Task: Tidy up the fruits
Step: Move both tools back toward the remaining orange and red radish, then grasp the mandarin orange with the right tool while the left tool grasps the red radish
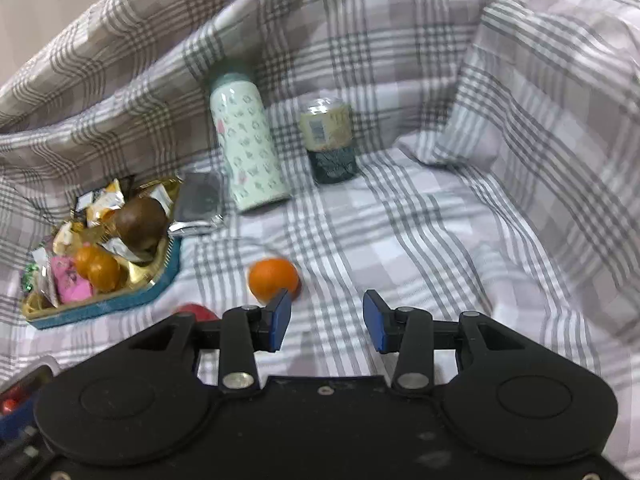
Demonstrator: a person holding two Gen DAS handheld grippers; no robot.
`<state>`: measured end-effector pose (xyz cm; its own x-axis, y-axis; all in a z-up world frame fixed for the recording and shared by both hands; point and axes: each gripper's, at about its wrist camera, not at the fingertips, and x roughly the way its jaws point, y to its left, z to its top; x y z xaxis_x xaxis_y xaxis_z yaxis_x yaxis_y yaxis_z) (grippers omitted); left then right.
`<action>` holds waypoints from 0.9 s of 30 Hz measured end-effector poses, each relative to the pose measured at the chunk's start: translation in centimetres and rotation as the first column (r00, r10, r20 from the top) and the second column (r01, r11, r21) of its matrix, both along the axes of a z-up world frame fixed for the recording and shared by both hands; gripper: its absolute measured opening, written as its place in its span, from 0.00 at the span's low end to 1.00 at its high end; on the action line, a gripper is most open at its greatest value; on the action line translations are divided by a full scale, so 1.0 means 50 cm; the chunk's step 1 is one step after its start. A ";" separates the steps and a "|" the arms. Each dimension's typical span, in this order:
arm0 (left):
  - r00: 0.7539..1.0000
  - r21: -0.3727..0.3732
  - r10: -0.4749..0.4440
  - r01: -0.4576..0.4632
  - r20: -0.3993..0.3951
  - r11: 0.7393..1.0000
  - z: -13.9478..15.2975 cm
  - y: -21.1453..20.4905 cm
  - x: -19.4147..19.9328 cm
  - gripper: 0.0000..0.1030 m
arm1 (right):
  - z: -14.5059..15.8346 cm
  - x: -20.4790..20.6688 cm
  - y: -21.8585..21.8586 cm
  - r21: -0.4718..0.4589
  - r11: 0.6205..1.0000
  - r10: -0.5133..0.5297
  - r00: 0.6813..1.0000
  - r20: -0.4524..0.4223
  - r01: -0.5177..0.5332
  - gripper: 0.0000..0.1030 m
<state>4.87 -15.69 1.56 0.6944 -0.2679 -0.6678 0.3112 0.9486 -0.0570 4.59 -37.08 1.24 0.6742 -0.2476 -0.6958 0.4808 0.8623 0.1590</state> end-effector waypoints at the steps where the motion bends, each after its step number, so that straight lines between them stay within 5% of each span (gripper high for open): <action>1: 1.000 -0.001 0.001 -0.001 0.000 1.000 0.000 -0.003 0.001 0.44 | 0.004 0.009 -0.003 -0.003 1.000 0.015 1.000 0.001 -0.015 0.42; 9: 1.000 -0.003 0.003 -0.003 -0.004 1.000 -0.012 -0.026 0.012 0.44 | -0.024 0.062 -0.020 0.000 0.996 0.087 0.994 0.065 -0.088 0.42; 13: 1.000 -0.006 -0.002 0.002 -0.013 1.000 -0.027 -0.038 0.017 0.44 | -0.014 0.061 -0.016 -0.089 0.991 0.114 0.988 0.109 -0.105 0.42; 18: 0.999 -0.012 -0.002 0.002 -0.032 1.000 -0.043 -0.042 0.023 0.44 | -0.039 0.079 -0.013 -0.006 0.989 0.145 0.985 0.098 -0.145 0.42; 27: 1.000 -0.030 -0.010 0.009 -0.026 0.999 -0.043 -0.029 0.033 0.44 | -0.066 0.106 0.012 -0.009 0.988 0.155 0.986 0.056 -0.155 0.43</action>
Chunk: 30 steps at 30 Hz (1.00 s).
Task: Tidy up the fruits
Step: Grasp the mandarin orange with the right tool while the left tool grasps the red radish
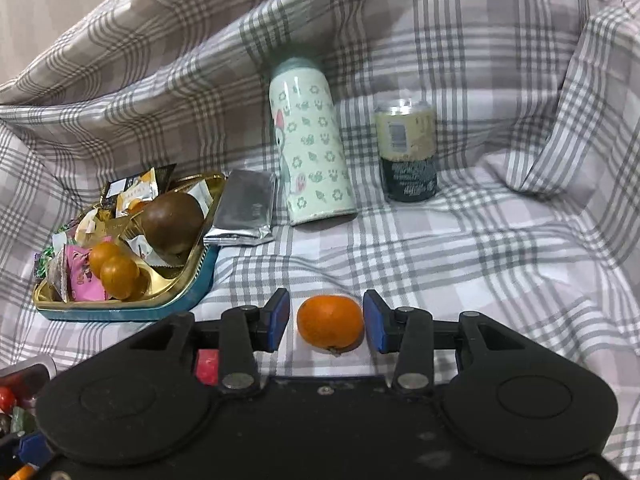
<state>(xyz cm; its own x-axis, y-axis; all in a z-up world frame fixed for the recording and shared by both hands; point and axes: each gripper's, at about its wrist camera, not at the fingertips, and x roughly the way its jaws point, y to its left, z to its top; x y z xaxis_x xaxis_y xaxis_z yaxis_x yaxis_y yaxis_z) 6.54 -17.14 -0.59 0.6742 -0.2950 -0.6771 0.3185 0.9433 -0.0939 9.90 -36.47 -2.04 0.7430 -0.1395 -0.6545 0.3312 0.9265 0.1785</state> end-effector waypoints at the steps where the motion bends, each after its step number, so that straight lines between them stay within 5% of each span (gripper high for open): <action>1: 1.000 -0.001 -0.001 0.001 0.001 1.000 0.000 0.001 0.002 0.44 | -0.003 0.003 -0.001 0.003 1.000 -0.007 1.000 -0.007 0.007 0.43; 14: 0.999 0.008 -0.045 0.045 0.002 0.999 -0.012 -0.023 0.018 0.44 | -0.030 0.034 -0.004 0.017 0.999 -0.036 0.995 -0.096 0.037 0.41; 30: 0.994 0.047 -0.106 0.104 0.023 0.993 -0.016 -0.118 0.056 0.45 | 0.025 -0.011 -0.052 0.082 0.990 -0.121 0.992 0.032 0.118 0.41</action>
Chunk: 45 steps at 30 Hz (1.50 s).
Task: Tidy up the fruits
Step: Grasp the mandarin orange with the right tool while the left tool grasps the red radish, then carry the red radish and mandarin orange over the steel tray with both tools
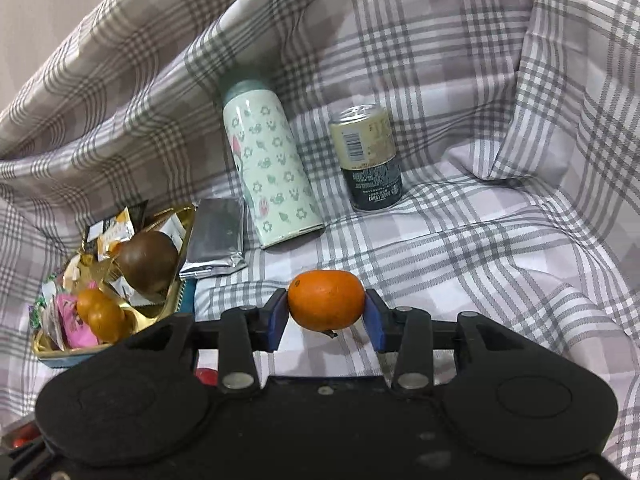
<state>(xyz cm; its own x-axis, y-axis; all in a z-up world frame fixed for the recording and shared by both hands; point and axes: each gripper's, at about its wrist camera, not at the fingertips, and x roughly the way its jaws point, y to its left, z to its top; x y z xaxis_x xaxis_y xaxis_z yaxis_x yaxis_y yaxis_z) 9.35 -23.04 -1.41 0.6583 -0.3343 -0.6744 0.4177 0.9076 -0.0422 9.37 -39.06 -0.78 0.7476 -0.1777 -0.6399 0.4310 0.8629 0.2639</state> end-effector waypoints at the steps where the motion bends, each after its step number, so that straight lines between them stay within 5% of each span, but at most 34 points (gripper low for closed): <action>1: 1.000 0.000 0.001 -0.001 0.001 1.000 0.000 -0.004 0.003 0.45 | 0.001 -0.002 -0.002 0.006 1.000 0.000 1.000 0.004 0.000 0.41; 15: 0.998 0.034 0.042 -0.041 -0.044 0.999 -0.019 -0.050 0.037 0.49 | 0.010 -0.013 -0.019 0.036 0.998 -0.045 0.999 0.014 0.045 0.41; 27: 0.990 0.007 0.087 -0.086 -0.113 0.996 -0.041 -0.055 0.069 0.51 | -0.003 -0.014 -0.008 0.010 0.999 0.046 0.994 -0.094 -0.045 0.41; 45: 0.984 -0.076 0.116 -0.127 -0.134 0.989 -0.046 -0.026 0.063 0.47 | -0.004 -0.016 0.007 -0.021 0.998 0.058 0.992 -0.110 -0.060 0.41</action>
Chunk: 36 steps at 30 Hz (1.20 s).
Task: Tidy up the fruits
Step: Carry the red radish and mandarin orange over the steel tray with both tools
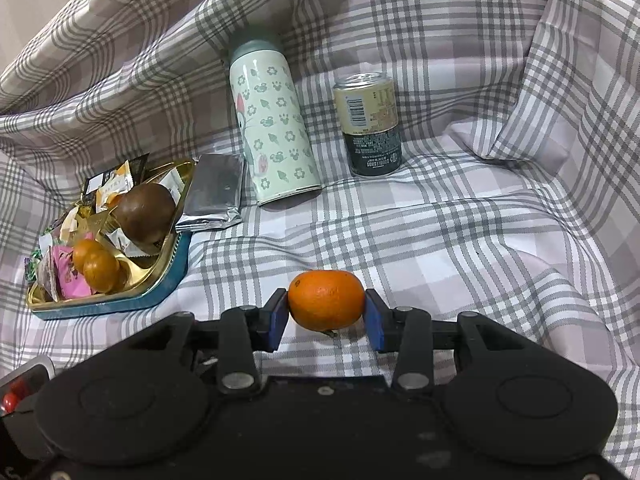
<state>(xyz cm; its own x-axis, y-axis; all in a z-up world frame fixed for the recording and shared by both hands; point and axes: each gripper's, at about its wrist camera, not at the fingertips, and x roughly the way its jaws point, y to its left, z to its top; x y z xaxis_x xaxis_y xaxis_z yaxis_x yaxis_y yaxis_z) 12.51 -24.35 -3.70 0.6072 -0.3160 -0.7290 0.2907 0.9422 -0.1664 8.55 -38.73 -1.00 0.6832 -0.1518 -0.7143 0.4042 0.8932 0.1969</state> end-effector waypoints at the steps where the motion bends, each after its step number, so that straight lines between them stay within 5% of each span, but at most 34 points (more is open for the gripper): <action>1: 1.000 0.001 0.006 -0.006 0.006 1.000 0.005 0.004 -0.002 0.47 | 0.000 0.000 -0.001 0.002 1.000 -0.004 1.000 0.002 0.004 0.41; 10: 0.995 0.013 0.084 -0.085 0.059 0.996 0.069 0.084 -0.024 0.47 | 0.012 -0.007 0.008 0.013 1.000 -0.002 0.999 0.047 0.002 0.41; 20: 0.966 0.040 0.238 -0.243 0.100 0.969 0.121 0.245 -0.057 0.47 | 0.025 0.005 0.110 0.002 0.989 0.146 0.982 0.117 -0.147 0.41; 36: 0.886 0.104 0.459 -0.464 0.071 0.880 0.113 0.471 -0.109 0.47 | 0.038 -0.014 0.347 -0.084 0.879 0.475 0.853 0.215 -0.469 0.41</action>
